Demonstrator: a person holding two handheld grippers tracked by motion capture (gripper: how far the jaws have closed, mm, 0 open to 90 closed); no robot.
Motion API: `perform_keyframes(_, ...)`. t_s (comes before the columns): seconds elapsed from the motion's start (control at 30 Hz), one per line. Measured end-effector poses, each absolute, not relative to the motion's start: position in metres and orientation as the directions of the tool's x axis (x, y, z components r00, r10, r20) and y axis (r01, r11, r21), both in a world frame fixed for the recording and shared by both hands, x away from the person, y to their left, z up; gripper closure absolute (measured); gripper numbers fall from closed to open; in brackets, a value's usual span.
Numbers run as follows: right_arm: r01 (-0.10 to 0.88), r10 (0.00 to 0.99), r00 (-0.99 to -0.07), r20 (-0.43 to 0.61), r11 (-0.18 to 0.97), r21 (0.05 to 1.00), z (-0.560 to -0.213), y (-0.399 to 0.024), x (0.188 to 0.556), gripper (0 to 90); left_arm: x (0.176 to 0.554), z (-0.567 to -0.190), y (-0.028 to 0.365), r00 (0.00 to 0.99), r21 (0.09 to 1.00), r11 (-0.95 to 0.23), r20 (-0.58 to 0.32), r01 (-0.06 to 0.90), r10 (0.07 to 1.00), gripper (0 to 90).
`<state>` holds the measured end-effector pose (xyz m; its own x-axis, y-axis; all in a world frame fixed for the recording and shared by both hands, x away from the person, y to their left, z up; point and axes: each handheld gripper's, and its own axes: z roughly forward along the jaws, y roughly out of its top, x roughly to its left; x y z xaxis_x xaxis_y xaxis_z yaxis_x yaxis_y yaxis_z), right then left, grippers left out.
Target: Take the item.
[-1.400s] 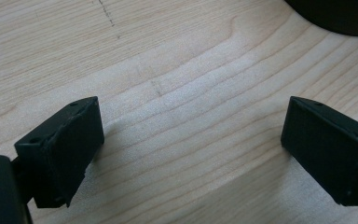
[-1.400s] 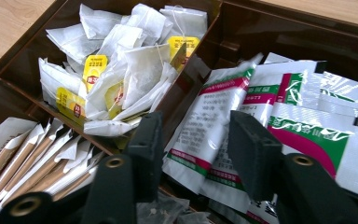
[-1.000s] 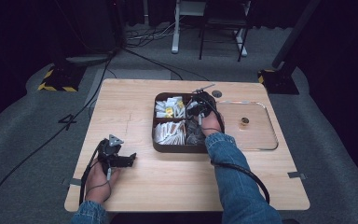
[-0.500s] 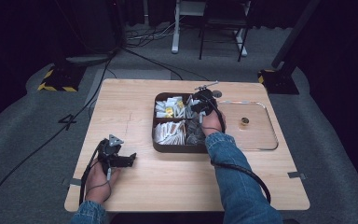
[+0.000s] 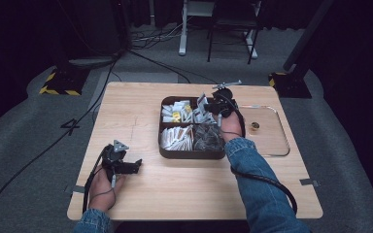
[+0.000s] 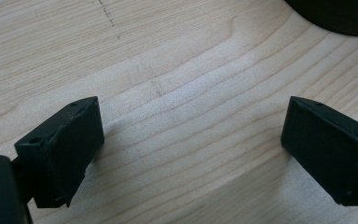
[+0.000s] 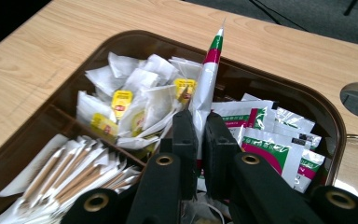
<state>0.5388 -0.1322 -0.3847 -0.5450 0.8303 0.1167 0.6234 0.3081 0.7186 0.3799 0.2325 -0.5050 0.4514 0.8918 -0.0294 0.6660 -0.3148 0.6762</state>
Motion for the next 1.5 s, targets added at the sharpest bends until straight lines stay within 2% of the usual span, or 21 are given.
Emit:
perform_keyframes(0.27, 0.588, 0.792, -0.594, 0.143, 0.306, 0.749, -0.369, -0.139, 0.519, 84.8, 0.380, -0.505, 0.232, 0.452, 0.676, -0.315, -0.029, 0.666, 0.892, 6.0)
perform_keyframes(0.7, 0.537, 0.702, -0.689, 0.181, 0.325, 0.778, -0.354, -0.150, 0.465, 84.7, 0.380, -0.505, 0.232, 0.451, 0.676, -0.315, -0.029, 0.666, 0.892, 6.0)
perform_keyframes(1.5, 0.460, 0.529, -0.832, 0.167, 0.489, 0.741, -0.371, -0.140, 0.371, 84.5, 0.380, -0.505, 0.232, 0.452, 0.676, -0.315, -0.029, 0.666, 0.892, 6.0)
